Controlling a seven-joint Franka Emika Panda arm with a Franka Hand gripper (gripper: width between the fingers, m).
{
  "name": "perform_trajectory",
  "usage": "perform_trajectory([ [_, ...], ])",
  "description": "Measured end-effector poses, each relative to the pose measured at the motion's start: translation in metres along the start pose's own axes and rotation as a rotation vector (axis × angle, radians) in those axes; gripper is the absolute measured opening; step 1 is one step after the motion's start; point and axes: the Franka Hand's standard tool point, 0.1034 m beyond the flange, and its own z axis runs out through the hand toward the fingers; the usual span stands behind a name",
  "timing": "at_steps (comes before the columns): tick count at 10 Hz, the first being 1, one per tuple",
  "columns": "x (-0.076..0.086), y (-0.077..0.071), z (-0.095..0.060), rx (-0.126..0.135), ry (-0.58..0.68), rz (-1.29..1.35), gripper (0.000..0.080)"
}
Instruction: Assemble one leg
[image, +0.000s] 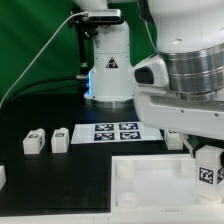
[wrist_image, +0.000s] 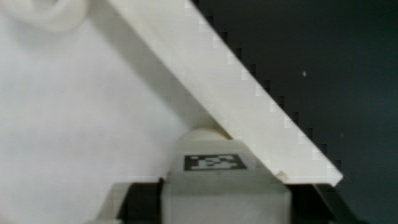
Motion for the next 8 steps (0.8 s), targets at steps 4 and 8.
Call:
perform_trajectory([
  [4, 0.0050, -0.0042, 0.0004, 0.083, 0.010, 0.456, 0.0296],
  [8, 0.0057, -0.0027, 0.0026, 0.075, 0.019, 0.225, 0.0508],
])
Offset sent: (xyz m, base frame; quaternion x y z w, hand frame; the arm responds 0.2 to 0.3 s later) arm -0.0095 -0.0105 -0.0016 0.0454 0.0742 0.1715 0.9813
